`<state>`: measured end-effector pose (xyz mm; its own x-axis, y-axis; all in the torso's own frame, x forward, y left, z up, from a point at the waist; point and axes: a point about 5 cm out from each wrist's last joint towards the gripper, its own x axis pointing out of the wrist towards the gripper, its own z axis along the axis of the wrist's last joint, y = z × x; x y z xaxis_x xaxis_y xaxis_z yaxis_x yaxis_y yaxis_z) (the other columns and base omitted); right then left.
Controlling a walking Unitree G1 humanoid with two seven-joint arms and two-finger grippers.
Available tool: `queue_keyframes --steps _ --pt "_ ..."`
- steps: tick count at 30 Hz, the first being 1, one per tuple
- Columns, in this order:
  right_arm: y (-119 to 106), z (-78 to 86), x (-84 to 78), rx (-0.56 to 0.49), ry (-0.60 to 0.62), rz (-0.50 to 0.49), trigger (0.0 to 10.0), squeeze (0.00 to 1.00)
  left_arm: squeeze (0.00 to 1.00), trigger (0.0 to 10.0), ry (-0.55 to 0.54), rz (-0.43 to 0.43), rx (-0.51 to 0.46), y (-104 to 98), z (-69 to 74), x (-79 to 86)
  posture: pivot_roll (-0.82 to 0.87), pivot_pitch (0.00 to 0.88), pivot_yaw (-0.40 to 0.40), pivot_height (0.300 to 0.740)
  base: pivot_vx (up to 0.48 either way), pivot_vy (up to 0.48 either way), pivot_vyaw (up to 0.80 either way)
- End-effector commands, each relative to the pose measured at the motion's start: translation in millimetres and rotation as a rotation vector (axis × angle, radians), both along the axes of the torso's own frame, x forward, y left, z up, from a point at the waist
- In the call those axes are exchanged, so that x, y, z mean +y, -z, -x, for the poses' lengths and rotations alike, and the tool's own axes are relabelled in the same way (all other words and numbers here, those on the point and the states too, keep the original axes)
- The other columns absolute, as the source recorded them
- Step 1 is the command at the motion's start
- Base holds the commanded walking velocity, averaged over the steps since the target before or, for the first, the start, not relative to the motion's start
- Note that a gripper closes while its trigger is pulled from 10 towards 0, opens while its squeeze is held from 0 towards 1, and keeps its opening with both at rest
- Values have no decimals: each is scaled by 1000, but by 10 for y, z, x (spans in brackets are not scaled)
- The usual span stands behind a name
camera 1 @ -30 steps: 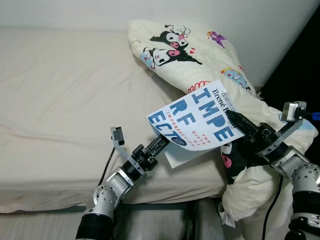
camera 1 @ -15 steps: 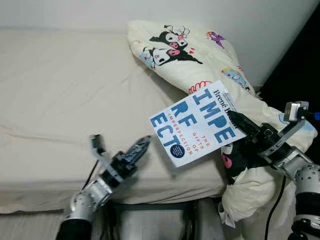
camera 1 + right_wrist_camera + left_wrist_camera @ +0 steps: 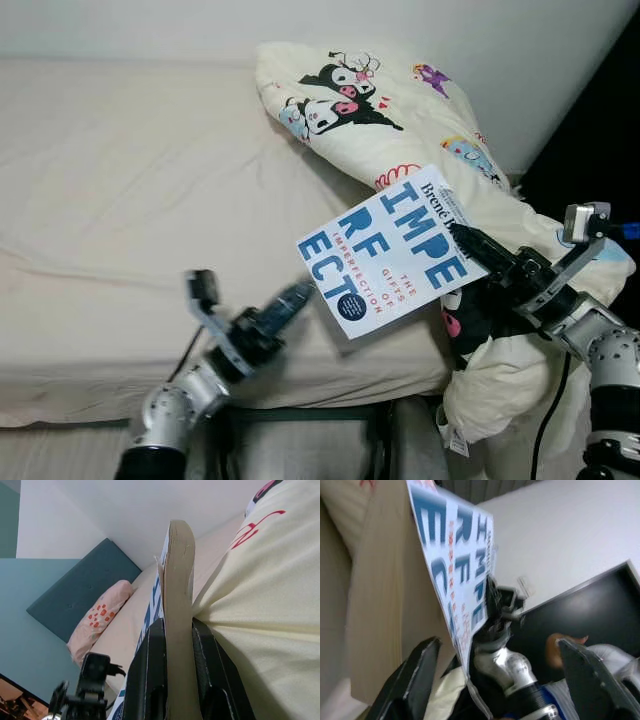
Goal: Clean up the room
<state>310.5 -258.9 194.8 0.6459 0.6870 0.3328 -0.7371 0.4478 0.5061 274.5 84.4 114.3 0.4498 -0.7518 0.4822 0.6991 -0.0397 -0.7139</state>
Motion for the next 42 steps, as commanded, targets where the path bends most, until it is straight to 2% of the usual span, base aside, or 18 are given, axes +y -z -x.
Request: queue_keyframes --steps 1,4,5,9,11,13,15,17,20,27,28,31,32,34,42 --pt "-128 56 -48 -69 -15 -13 0 0 0 10000 -6 -62 15 106 43 -72 -30 156 -49 530 0 0 0" --pt "-130 63 -54 -69 -17 -13 0 0 0 10000 -36 -101 11 128 25 -85 -30 159 -50 530 0 0 0" --pt "-133 69 -64 -69 -17 -12 0 0 0 10000 -75 -128 11 140 -6 -72 -30 159 -50 530 0 0 0" --pt "-141 77 -75 -69 -17 -11 0 0 0 10000 -221 -178 33 148 -145 98 -28 161 -50 530 0 0 0" --pt "-141 77 -75 -69 -17 -11 0 0 0 10000 -221 -178 33 148 -145 98 -28 161 -50 530 0 0 0" --pt "-140 79 -73 -69 -21 -12 0 0 0 10000 -296 -201 38 142 -225 266 -23 164 -50 530 0 0 0" --pt "-140 79 -73 -69 -21 -12 0 0 0 10000 -296 -201 38 142 -225 266 -23 164 -50 530 0 0 0" --pt "-137 82 -71 -68 -26 -14 0 0 0 10000 -337 -220 34 130 -268 381 -22 165 -49 530 0 0 0" --pt "-136 85 -68 -68 -30 -16 0 0 0 10000 -335 -208 27 116 -266 396 -22 165 -49 530 0 0 0" --pt "-129 93 -68 -64 -33 -15 0 0 0 10000 -233 -109 -21 23 -158 190 -28 166 -49 530 0 0 0" --pt "-129 93 -68 -64 -33 -15 0 0 0 10000 -233 -109 -21 23 -158 190 -28 166 -49 530 0 0 0" --pt "-136 97 -76 -63 -35 -13 0 0 0 10000 -196 -122 -44 18 -110 17 -28 167 -49 530 0 0 0" --pt "-136 97 -76 -63 -35 -13 0 0 0 10000 -196 -122 -44 18 -110 17 -28 167 -49 530 0 0 0" --pt "-138 98 -78 -61 -36 -13 0 0 0 10000 -229 -143 -49 17 -126 -87 -26 167 -50 530 0 0 0" --pt "-115 100 -61 -53 -40 -13 0 0 0 10000 -256 -157 -59 -38 -130 -239 -24 168 -49 530 0 0 0"
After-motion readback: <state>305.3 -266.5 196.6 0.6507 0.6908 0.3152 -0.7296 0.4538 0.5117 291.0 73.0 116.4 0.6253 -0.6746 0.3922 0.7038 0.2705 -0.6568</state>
